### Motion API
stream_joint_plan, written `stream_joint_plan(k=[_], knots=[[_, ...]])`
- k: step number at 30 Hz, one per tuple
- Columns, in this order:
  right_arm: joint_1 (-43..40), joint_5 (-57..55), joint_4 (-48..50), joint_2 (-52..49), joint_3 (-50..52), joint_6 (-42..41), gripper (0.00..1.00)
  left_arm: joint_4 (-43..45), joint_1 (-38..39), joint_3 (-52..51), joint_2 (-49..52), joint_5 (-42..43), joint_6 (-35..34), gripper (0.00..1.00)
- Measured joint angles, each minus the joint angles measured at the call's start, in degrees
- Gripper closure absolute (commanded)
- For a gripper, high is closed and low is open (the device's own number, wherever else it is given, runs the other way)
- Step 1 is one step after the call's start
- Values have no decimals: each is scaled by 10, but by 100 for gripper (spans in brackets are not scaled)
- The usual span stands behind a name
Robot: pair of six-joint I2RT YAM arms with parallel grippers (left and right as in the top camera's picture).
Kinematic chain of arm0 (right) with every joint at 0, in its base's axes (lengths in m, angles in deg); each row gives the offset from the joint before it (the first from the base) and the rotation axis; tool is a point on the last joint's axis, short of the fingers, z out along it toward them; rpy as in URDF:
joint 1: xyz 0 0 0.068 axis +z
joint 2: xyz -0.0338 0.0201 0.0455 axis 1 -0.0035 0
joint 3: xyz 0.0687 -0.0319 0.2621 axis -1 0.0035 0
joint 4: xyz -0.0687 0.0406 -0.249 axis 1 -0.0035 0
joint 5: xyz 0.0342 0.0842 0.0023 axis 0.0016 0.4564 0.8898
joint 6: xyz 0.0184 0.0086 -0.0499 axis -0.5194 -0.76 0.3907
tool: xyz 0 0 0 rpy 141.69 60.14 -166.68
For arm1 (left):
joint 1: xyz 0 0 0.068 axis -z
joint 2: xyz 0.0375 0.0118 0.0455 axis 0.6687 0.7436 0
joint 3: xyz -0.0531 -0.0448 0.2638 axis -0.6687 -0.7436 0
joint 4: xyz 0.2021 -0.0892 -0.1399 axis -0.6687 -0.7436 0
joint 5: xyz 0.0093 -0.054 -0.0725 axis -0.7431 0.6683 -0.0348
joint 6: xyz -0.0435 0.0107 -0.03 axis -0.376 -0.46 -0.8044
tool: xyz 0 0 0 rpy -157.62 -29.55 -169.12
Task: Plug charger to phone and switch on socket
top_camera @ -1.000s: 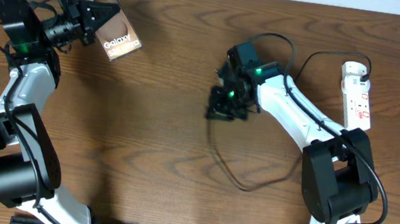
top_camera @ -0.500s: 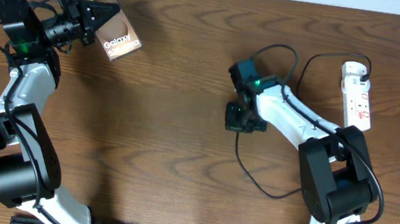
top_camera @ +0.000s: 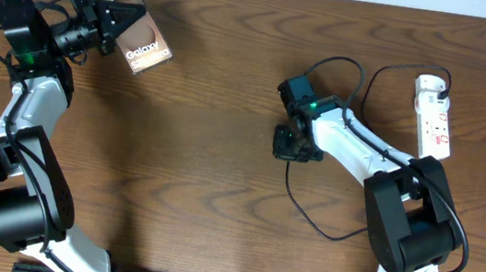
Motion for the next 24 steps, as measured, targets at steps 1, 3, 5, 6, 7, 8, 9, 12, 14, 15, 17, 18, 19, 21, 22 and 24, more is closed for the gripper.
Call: stream_joint_plan(k=[1,3,5,6,7,8,9,12,14,15,17,18,19,21,22,24], knots=[[0,0,1,0,0,-1,81,0,0,0,0,1,0,93],[1,4,2,0,0,-2,85,0,0,0,0,2,0,93],[2,3,2,1,0,-3,85,0,0,0,0,5,0,93],[2,3,1,1,0,-3,84,0,0,0,0,6,0,93],[2,3,1,1,0,-3,84,0,0,0,0,7,0,93],[2,3,2,1,0,-3,85,0,0,0,0,8,0,93],[2,2,2,1,0,-3,86,0,0,0,0,9,0,93],[2,2,1,1,0,-3,88,0,0,0,0,10,0,93],[2,1,1,1,0,-3,91,0,0,0,0,10,0,93],[2,0,0,1,0,-3,94,0,0,0,0,10,0,93],[2,-2,-1,1,0,-5,99,0,0,0,0,10,0,93],[2,-4,-1,1,0,-9,99,0,0,0,0,10,0,93],[2,-4,-1,1,1,-11,99,0,0,0,0,10,0,93],[2,-4,0,1,1,-12,99,0,0,0,0,11,0,93],[2,-4,0,1,1,-13,99,0,0,0,0,11,0,93],[2,-4,1,1,1,-14,99,0,0,0,0,11,0,93]])
